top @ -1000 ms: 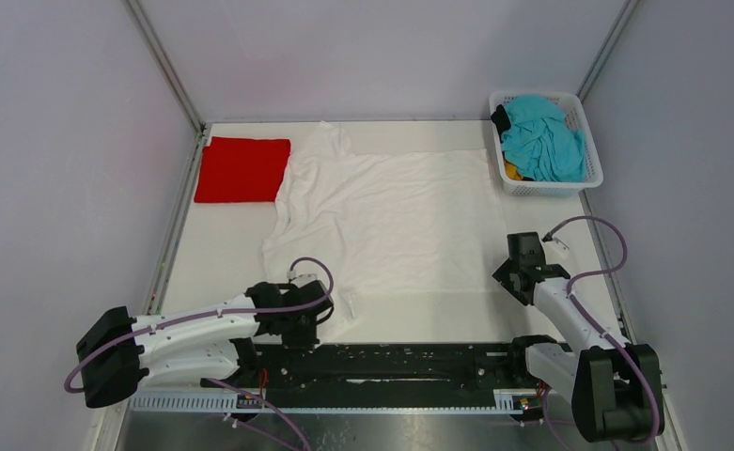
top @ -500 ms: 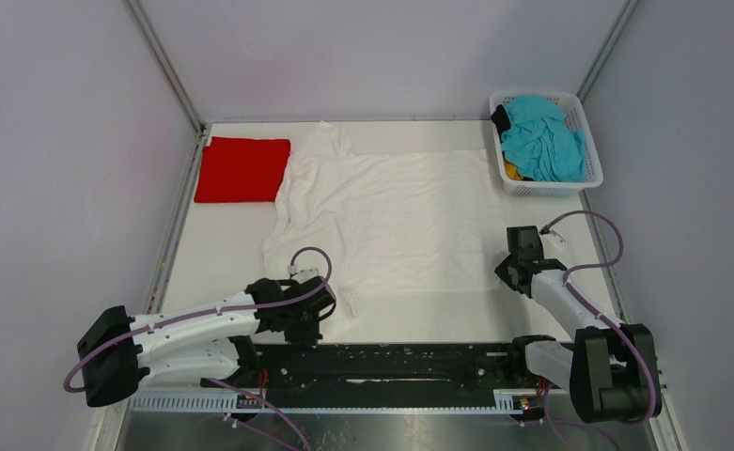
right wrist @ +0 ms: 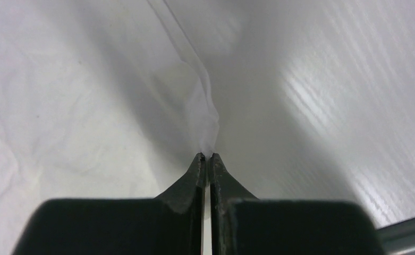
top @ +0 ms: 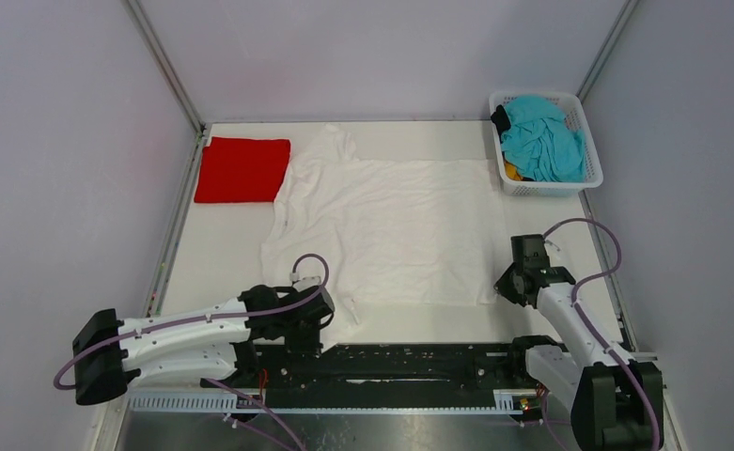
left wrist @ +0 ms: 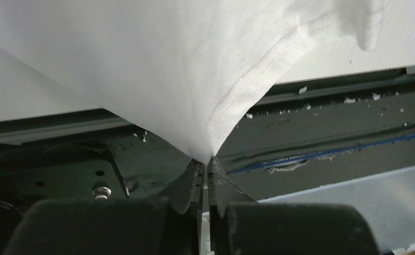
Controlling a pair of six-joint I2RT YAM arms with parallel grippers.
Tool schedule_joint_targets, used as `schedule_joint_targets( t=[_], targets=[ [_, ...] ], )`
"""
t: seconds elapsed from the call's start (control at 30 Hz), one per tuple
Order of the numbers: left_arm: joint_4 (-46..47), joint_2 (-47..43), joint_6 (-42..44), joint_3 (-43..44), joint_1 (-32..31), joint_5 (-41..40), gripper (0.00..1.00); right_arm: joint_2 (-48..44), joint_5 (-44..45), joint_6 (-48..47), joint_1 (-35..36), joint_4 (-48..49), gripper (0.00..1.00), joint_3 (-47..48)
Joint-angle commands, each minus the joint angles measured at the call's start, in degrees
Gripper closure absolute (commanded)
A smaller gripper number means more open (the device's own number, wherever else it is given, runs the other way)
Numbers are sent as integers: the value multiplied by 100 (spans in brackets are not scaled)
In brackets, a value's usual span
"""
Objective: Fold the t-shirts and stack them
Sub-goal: Grab the side of the flattened tshirt closest away from the robot with both arms
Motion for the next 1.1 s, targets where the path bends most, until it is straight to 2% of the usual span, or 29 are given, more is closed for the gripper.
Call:
schedule_joint_targets(
  t=[0.0, 0.17, 0.3, 0.5, 0.63, 0.8, 0.9, 1.07],
  targets=[
    [-222, -267, -507, -40, -309, 371, 100, -480, -688, 92, -4, -994, 97, -31],
    [-225, -417, -698, -13, -578, 433, 100, -1219, -678, 298, -3, -1795, 97, -104],
    [-166, -468, -599, 77, -602, 399, 100, -1733, -588, 452, -2, -1765, 96, -179],
    [164, -424, 138, 695, -443, -890, 100, -1313, -760, -174, -3, -1497, 95, 90],
    [792, -453, 952, 993, 210, -1315, 100, -855, -931, -425, -4, -1302, 95, 388],
    [1664, -389, 1762, 1187, 1246, -1259, 100, -481, -756, -642, -3, -1243, 94, 831],
    [1862, -283, 2088, 1365, 1781, -1401, 100, -297, -644, -658, -7, -1235, 93, 1116],
    [2129, -114, 2709, 1790, 2330, -1624, 100, 86, -468, -734, -19, -1332, 93, 1592]
  ],
)
